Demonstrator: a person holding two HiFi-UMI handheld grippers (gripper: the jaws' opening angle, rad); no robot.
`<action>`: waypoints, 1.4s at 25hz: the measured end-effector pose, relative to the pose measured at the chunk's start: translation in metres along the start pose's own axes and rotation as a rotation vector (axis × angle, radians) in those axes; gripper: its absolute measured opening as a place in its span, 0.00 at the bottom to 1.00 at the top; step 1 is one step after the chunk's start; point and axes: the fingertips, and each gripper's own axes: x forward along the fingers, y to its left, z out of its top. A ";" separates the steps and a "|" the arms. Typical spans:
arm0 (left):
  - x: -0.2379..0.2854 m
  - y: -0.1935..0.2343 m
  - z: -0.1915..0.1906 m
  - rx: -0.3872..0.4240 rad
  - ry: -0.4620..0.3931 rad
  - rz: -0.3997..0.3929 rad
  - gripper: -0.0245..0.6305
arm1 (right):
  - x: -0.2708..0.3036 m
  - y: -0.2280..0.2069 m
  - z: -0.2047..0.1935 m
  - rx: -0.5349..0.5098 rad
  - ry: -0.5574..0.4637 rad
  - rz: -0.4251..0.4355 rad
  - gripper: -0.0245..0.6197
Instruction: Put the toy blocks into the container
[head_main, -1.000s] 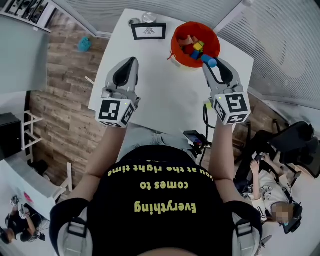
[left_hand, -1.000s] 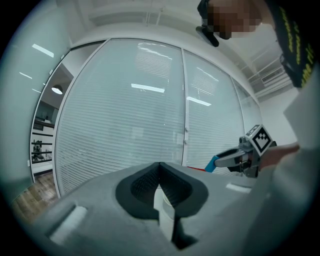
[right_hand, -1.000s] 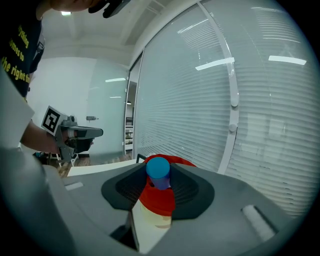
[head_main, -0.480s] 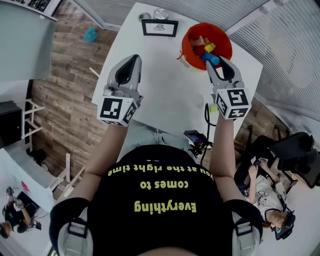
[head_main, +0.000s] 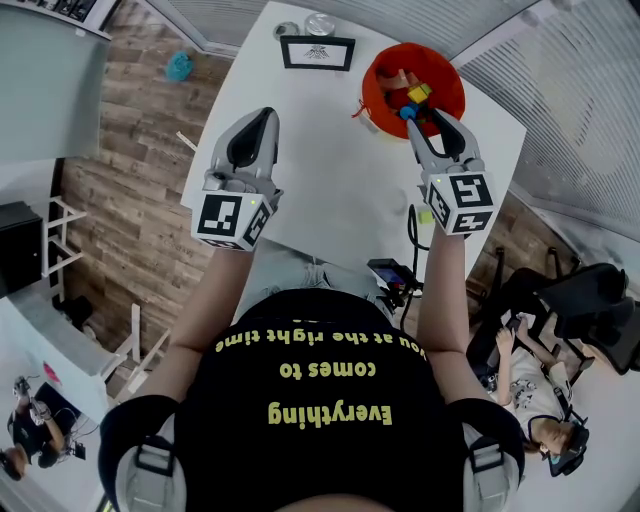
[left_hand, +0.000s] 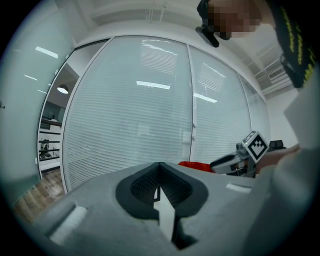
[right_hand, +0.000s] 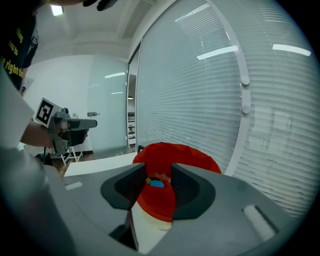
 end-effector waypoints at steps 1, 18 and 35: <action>0.000 0.000 0.000 0.000 -0.001 -0.001 0.04 | 0.000 0.000 0.000 0.000 0.000 0.000 0.29; 0.006 -0.003 0.001 0.014 0.005 -0.009 0.04 | 0.003 -0.001 -0.009 -0.005 0.016 -0.012 0.05; 0.008 -0.007 0.002 0.027 0.007 -0.021 0.04 | 0.004 -0.002 -0.010 0.012 0.013 -0.008 0.05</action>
